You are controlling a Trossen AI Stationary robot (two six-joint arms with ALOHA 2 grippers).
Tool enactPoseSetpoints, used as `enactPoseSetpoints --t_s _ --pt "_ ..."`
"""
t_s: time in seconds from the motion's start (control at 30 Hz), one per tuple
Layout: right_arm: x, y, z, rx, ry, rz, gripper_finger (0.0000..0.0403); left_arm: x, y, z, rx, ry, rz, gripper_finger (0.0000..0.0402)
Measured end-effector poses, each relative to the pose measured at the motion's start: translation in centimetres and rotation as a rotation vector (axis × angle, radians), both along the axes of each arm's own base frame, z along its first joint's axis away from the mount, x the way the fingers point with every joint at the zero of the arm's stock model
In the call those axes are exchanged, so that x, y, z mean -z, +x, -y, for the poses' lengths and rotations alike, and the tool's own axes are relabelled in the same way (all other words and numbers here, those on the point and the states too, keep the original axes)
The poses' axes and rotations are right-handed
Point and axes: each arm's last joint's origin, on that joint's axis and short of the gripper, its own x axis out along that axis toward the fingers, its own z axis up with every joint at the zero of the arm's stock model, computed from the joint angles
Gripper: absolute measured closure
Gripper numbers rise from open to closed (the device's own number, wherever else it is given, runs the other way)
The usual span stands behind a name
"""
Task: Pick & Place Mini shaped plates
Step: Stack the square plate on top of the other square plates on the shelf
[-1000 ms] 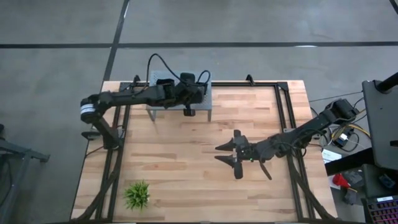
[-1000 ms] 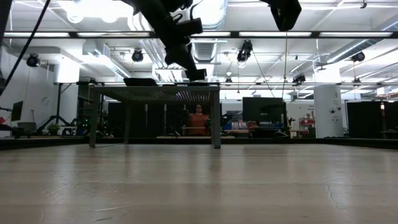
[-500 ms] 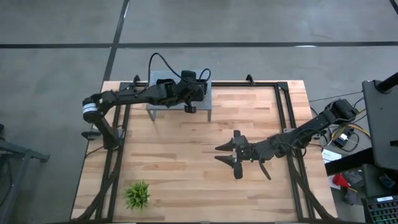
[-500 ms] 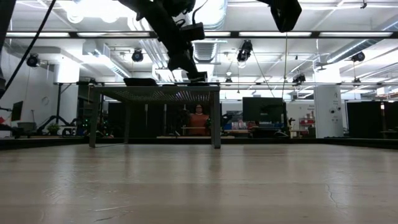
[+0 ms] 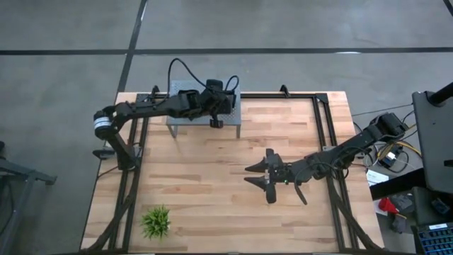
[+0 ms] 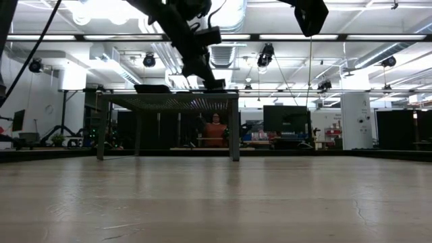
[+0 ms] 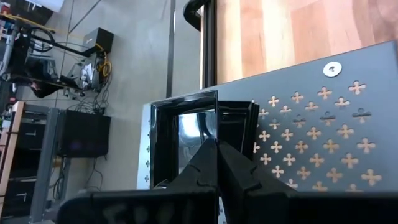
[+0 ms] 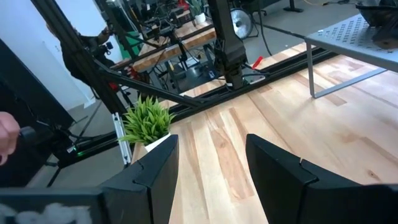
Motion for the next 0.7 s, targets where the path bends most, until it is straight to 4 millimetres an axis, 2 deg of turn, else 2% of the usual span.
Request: enactPoseSetpoints --t_s 0.57,0.7 --pt "-0.03 0.01 0.00 0.002 0.014 0.006 0.0218 0.04 0.02 -0.19 0.039 -0.067 0.038 0.0400" --pt "-0.03 0.01 0.01 0.006 0.028 0.006 0.0218 0.00 0.01 -0.29 0.036 -0.065 0.043 0.0380"
